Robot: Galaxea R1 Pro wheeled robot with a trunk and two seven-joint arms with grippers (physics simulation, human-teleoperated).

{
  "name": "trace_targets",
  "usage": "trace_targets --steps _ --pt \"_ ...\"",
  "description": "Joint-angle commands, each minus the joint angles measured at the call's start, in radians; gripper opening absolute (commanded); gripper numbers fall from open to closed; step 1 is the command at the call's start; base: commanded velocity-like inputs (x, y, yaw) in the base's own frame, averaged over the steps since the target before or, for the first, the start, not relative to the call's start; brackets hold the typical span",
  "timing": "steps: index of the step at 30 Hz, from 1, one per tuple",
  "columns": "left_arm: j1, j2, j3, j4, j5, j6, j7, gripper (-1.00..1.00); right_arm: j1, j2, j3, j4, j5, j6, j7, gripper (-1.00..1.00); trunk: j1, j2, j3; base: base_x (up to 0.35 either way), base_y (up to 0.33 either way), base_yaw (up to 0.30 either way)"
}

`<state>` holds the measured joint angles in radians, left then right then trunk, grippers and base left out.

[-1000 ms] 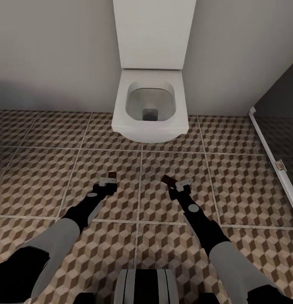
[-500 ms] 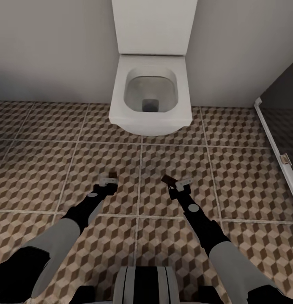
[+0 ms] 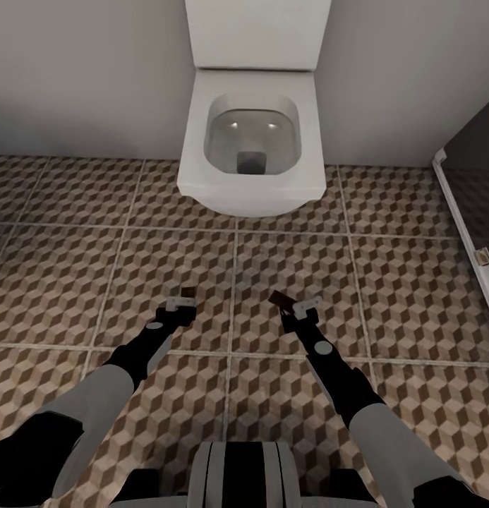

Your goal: Take the four mousetraps from the cabinet in the bathroom and place them on the bathroom floor. Make sure all four end up on the same floor surface, and ensure that at least two of them are either under or directly next to the same bathroom sink.

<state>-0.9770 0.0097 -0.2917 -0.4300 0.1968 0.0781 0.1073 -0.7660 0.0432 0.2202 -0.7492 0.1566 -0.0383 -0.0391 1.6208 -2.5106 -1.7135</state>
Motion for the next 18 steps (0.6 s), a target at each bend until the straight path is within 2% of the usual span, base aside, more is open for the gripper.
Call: trace_targets --steps 1,7,13,18 --pt "0.000 0.001 -0.009 -0.001 0.007 0.004 0.012 -1.00 0.000 0.000 0.002 0.001 0.009 -0.018 -0.004 -1.00 0.000 0.000 -0.001 0.000 0.000 0.000" --pt "0.000 0.001 -0.009 0.001 0.007 0.000 0.010 -1.00 0.000 0.001 0.005 0.014 0.009 -0.134 -0.004 -1.00 0.000 0.000 -0.001 0.000 0.000 0.000" --pt "0.000 0.001 -0.014 0.004 0.008 -0.080 0.009 -1.00 0.000 0.000 0.005 0.017 0.010 -0.151 -0.004 -1.00 0.000 0.000 -0.001 0.000 0.000 0.000" --pt "0.000 0.001 -0.015 0.015 0.008 -0.099 0.009 -1.00 0.000 0.000 0.005 0.017 0.011 -0.152 -0.004 -1.00 0.000 0.000 -0.001 0.000 0.000 0.000"
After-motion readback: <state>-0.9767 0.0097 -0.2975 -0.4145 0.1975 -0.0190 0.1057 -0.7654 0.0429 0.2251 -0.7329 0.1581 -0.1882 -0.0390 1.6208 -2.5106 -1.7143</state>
